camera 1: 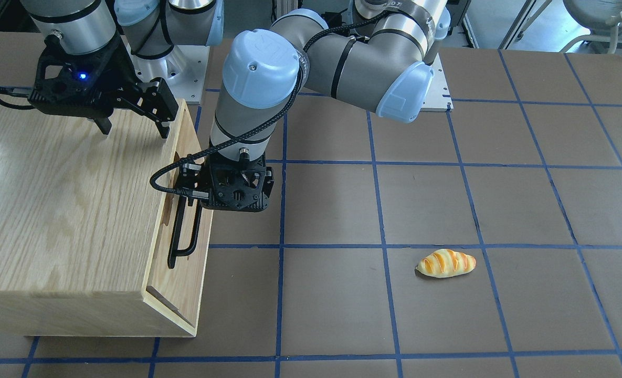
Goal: Open upper drawer
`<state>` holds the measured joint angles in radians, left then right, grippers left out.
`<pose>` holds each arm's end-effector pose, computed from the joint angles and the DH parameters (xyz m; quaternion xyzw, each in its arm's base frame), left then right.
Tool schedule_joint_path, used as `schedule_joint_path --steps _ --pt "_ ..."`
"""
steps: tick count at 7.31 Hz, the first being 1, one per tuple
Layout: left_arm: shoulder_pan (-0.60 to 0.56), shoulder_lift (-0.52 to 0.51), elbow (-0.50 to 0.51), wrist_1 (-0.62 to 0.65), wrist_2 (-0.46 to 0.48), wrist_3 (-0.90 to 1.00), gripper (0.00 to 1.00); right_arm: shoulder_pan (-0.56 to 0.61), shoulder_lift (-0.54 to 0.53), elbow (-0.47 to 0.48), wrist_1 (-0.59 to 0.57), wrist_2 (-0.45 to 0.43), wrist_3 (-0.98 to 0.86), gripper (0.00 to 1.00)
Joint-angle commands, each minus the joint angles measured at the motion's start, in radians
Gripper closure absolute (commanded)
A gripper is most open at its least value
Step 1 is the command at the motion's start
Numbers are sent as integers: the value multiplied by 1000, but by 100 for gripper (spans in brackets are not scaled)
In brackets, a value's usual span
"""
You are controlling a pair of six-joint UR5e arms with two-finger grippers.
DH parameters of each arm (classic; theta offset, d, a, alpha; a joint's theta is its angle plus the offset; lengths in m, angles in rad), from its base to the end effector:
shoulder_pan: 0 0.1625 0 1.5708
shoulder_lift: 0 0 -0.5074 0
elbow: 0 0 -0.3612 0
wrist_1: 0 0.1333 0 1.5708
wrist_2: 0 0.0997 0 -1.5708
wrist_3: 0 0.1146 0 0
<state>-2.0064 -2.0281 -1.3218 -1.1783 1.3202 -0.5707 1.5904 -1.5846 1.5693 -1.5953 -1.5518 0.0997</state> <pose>-0.4402 -0.5626 0.4522 0.0552 -0.9865 0.0199 0.1530 0.1444 -0.4556 0.5649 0.0398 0.9990 -0.0193 0.0107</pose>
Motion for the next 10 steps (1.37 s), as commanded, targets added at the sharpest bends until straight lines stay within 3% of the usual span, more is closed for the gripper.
schedule_joint_path --steps 1,10 --pt "0 -3 0 0 4 0 0 0 0 0 0 1 0 0" --pt "2 0 1 -4 98 46 0 -1 0 0 0 1 0 0"
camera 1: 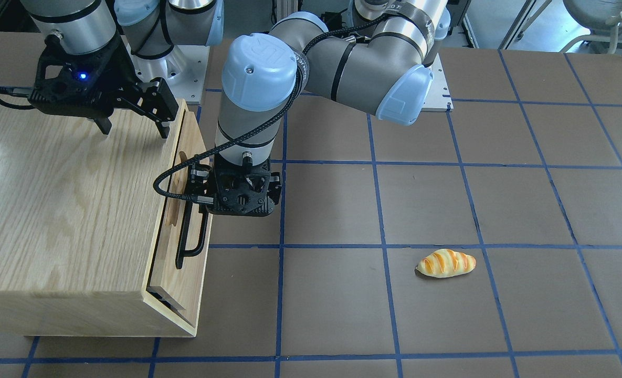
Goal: Open upper drawer
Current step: 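Pull the drawer handle with the left gripper away from the cabinet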
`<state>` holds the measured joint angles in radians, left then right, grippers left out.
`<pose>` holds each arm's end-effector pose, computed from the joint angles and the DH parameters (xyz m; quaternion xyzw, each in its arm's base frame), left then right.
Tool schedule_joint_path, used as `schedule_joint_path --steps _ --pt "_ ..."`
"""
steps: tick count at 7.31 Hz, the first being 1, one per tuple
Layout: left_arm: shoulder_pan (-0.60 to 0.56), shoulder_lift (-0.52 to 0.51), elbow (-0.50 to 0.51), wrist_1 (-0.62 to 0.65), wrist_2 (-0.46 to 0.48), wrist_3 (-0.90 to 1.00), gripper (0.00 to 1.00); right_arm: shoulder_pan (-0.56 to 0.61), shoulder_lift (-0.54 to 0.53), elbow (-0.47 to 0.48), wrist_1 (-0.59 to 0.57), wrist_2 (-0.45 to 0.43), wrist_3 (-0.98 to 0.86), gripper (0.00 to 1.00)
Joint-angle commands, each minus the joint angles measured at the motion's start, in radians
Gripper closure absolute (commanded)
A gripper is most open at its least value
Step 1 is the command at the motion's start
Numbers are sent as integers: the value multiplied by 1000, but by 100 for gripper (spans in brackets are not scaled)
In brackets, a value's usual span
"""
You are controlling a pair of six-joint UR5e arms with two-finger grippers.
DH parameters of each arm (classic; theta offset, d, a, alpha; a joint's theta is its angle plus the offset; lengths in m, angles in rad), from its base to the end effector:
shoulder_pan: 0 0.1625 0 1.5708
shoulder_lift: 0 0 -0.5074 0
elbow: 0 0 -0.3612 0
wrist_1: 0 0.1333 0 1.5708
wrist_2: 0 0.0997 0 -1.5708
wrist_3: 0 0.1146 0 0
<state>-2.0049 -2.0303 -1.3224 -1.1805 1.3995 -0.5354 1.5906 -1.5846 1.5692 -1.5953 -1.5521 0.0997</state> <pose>-0.4316 -0.5676 0.4482 0.0426 -0.9915 0.0392 0.1169 0.1445 -0.4556 0.5649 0.0397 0.9990 -0.0194 0.0105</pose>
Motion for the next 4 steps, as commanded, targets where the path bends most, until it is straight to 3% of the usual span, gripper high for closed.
schedule_joint_path --steps 1,4 --pt "0 2 2 -1 21 14 0 0 0 0 0 0 0 0" --pt "6 5 3 -1 46 40 0 0 0 0 0 0 0 0"
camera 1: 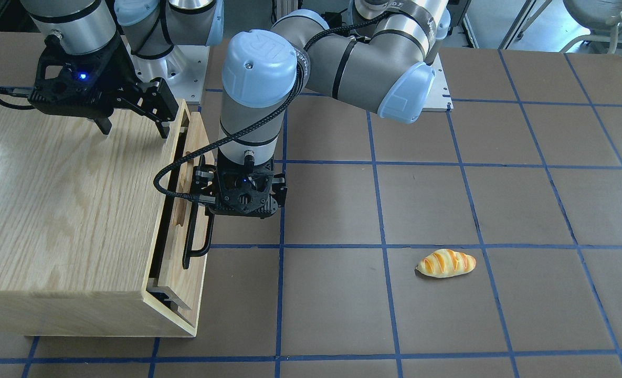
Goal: Open upper drawer
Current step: 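Pull the drawer handle with the left gripper away from the cabinet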
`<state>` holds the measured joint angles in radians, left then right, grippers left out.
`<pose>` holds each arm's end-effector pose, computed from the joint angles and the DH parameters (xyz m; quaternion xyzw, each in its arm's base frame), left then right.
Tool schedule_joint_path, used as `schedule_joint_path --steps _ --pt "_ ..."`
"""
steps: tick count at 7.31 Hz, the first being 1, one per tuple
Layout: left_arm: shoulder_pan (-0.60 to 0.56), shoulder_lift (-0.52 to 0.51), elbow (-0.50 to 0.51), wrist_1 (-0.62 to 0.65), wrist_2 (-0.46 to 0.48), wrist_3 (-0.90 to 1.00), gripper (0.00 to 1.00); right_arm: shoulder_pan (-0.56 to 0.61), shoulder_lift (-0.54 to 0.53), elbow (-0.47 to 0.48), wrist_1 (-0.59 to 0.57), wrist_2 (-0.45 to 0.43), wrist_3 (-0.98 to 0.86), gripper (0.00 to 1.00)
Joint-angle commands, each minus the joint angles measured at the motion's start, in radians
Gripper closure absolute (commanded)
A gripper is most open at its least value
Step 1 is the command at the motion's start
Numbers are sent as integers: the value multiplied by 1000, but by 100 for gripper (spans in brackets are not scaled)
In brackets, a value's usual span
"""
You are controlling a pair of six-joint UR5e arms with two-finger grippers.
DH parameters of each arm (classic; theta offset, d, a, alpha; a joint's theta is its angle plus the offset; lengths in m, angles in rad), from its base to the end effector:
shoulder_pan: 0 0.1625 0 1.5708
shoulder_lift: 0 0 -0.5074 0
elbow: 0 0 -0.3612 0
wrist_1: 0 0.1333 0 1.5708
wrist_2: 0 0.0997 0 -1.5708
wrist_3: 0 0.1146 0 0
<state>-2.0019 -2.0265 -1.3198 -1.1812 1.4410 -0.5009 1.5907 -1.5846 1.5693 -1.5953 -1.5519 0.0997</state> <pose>-0.4254 -0.5703 0.4513 0.0287 -0.9932 0.0533 0.0991 0.1446 -0.4555 0.5649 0.0397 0.9990 -0.0193 0.0106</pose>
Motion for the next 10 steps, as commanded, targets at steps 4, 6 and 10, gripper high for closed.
schedule_joint_path --steps 4,6,10 --pt "24 5 -2 -3 6 38 0 0 0 0 0 1 0 0" --pt "29 5 -2 -3 7 61 0 0 0 0 0 0 0 0" --pt "60 26 -18 -26 36 93 0 0 0 0 0 0 0 0"
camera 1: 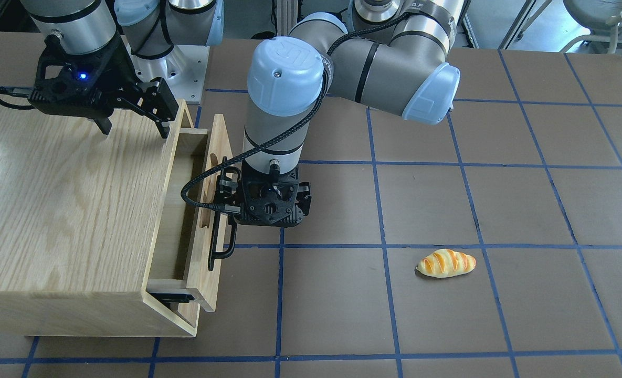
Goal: Open upper drawer
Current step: 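Pull the drawer handle with the left gripper away from the cabinet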
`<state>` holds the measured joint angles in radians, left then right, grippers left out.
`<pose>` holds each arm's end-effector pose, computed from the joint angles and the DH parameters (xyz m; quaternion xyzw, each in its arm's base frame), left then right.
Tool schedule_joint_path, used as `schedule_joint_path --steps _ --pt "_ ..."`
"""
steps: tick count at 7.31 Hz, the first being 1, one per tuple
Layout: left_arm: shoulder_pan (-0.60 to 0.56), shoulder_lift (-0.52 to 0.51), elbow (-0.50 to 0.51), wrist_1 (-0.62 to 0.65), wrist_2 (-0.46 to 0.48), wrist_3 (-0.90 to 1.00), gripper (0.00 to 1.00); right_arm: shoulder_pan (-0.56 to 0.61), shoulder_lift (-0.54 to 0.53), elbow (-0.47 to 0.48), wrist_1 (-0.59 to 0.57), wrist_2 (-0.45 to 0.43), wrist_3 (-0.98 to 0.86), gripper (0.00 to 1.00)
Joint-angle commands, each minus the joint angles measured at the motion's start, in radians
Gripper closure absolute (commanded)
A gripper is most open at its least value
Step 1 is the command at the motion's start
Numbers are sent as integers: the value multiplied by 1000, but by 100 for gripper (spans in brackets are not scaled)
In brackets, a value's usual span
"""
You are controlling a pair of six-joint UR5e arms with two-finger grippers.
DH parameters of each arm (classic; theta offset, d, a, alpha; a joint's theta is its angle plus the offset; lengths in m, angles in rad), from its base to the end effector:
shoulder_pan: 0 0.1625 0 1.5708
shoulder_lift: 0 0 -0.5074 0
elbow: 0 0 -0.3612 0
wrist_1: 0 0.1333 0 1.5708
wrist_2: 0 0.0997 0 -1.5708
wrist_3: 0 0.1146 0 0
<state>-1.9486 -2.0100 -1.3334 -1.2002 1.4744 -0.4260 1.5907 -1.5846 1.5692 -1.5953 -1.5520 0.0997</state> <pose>-0.3876 -0.5854 0.4536 0.0199 -0.9951 0.0587 0.0771 0.1446 -0.4556 0.5649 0.0397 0.9990 -0.0194 0.0106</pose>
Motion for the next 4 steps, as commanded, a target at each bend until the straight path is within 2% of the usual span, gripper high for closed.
schedule_joint_path --steps 1,4 --pt "16 7 -4 -7 29 21 0 0 0 0 0 0 0 0" --pt "57 10 -4 -18 32 81 0 0 0 0 0 0 0 0"
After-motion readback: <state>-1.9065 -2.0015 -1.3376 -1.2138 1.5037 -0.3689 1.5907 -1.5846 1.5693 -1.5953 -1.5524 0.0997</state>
